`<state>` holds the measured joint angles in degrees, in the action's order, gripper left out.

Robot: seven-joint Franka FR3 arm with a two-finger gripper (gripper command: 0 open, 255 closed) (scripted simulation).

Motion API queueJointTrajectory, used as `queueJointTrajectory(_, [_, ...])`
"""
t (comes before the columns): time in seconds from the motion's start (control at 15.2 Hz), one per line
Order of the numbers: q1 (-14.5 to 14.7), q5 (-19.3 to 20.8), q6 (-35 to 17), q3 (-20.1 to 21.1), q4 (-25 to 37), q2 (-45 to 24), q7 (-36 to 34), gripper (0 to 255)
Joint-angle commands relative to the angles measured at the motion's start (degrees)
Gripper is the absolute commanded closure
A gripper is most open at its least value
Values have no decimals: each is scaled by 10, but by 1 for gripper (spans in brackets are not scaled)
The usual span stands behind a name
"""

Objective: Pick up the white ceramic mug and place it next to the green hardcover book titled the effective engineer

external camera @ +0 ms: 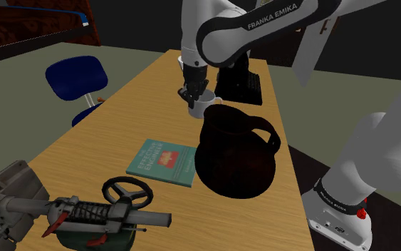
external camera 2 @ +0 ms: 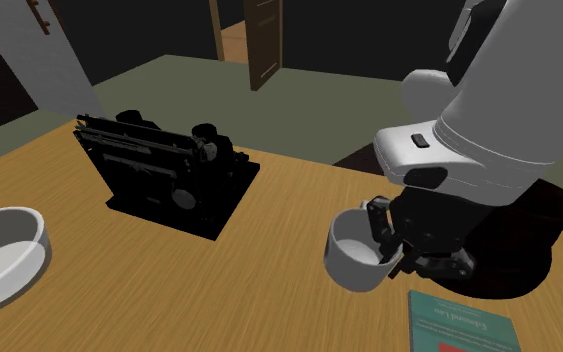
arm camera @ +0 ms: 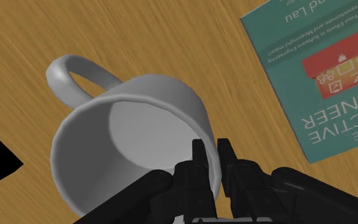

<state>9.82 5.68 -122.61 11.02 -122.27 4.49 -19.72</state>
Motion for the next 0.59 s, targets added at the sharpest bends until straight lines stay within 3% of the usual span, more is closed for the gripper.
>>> queueJointTrajectory(0.0, [0,2,-17,0,-13,-4,-2,255])
queueJointTrajectory(0.53, [-1,13,-77,1,-48,-30,-14,255])
